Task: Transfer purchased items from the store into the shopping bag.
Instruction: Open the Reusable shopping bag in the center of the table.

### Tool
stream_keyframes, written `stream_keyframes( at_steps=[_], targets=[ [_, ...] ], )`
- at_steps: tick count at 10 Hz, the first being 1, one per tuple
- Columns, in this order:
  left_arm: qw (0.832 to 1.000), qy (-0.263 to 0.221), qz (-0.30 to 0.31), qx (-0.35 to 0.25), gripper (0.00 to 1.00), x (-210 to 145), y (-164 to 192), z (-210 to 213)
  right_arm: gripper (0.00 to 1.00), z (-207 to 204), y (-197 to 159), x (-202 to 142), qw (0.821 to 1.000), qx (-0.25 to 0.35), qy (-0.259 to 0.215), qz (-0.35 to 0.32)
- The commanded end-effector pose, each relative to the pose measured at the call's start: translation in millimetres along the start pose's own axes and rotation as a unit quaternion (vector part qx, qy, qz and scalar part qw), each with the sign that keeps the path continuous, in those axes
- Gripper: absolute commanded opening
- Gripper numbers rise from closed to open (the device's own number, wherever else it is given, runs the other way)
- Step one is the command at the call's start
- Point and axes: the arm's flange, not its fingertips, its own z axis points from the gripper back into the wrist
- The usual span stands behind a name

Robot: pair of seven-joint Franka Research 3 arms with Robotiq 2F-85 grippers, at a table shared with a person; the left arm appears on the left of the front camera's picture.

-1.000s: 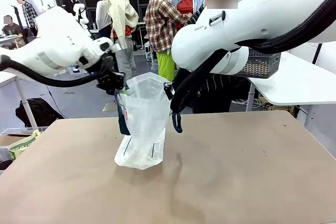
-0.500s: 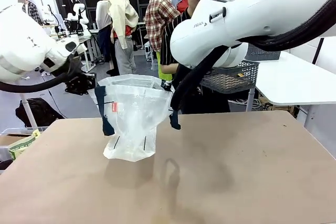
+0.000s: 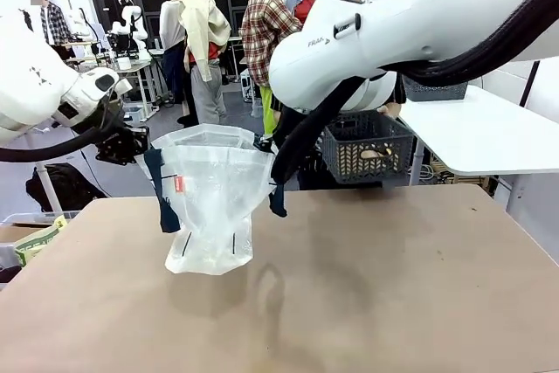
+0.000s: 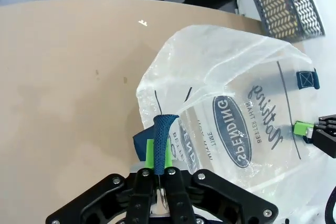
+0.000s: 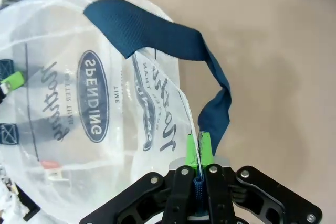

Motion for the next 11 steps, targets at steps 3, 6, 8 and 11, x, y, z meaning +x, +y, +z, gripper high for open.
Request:
stream_keyframes(
  at_steps=[3,6,8,11],
  targets=[
    [0.999,-0.01,-0.034,-0.014,0.0,-9,2,-26,0.0,-26,12,-8,1.0,-0.017,-0.002,0.016],
    [0.998,-0.004,-0.053,-0.035,0.0,-17,-7,-40,0.0,-32,21,-23,0.999,-0.018,-0.009,0.049],
    [0.998,0.003,-0.051,-0.027,0.0,-20,-6,-44,0.0,-38,17,-23,0.999,-0.026,-0.007,0.04],
    [0.999,0.008,-0.047,-0.025,0.0,-16,-13,-43,0.0,-33,24,-20,0.999,-0.013,0.006,0.045]
  ],
)
